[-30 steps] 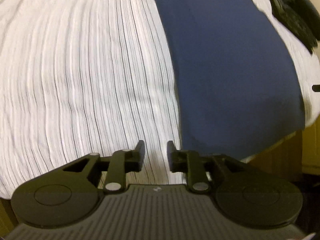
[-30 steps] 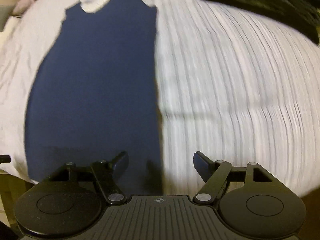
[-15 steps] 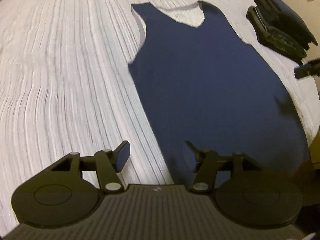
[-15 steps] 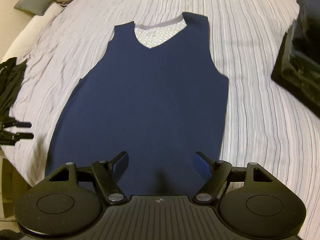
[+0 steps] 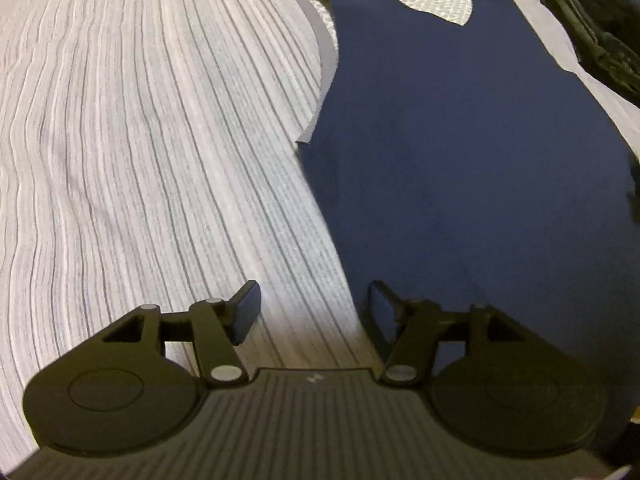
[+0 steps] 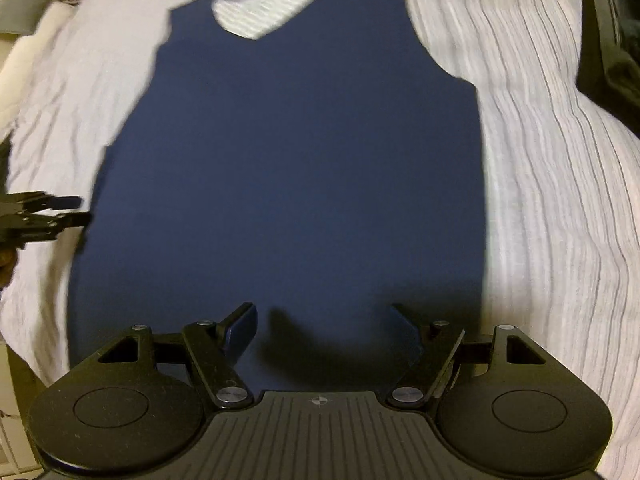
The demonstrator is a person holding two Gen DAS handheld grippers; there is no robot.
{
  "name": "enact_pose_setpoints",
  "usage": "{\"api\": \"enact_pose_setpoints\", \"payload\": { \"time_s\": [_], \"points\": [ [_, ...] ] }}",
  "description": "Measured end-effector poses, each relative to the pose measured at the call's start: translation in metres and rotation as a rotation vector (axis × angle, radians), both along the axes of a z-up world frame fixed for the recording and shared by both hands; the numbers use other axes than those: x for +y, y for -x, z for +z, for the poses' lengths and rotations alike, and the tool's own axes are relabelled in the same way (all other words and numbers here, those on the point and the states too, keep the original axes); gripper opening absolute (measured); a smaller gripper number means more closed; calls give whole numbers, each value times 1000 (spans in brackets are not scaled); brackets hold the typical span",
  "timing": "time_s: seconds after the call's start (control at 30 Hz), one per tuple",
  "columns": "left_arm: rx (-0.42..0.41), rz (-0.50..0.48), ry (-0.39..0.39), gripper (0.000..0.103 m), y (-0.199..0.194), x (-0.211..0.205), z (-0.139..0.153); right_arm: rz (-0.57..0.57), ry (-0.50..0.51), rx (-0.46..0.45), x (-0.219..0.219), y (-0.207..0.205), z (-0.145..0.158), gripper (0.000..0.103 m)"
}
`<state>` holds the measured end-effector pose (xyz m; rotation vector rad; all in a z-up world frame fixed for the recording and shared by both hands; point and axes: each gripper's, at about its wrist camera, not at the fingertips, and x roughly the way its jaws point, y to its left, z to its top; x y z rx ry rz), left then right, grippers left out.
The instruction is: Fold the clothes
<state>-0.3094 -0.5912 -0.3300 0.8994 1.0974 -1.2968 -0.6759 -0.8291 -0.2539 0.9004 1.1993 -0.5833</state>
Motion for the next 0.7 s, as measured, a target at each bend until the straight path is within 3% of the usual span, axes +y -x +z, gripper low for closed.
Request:
{"api": "enact_pose_setpoints", "payload": {
  "time_s": [0.07, 0.13, 0.23, 0.53, 0.6, 0.63, 0.7],
  "points": [
    [-19, 8, 5, 57, 0, -5, 10, 47, 48, 13, -16, -2, 5, 75],
    [-53, -8, 21, 50, 1, -15, 23, 102, 101, -31, -39, -7, 17, 75],
    [-94, -53, 65, 50, -1, -48, 44, 198, 193, -87, -84, -25, 35, 75],
    [-196, -195, 245, 50, -13, -201, 71, 531, 436, -128, -208, -118, 55, 74],
    [-209, -228, 258, 50, -15, -235, 66, 574, 452, -121, -227, -135, 50, 65],
    [-213, -238, 255, 50, -16, -250, 62, 592, 452, -115, -235, -141, 47, 56],
    [-224, -268, 230, 50, -18, -276, 50, 630, 447, -99, -249, -152, 39, 55]
  ]
}}
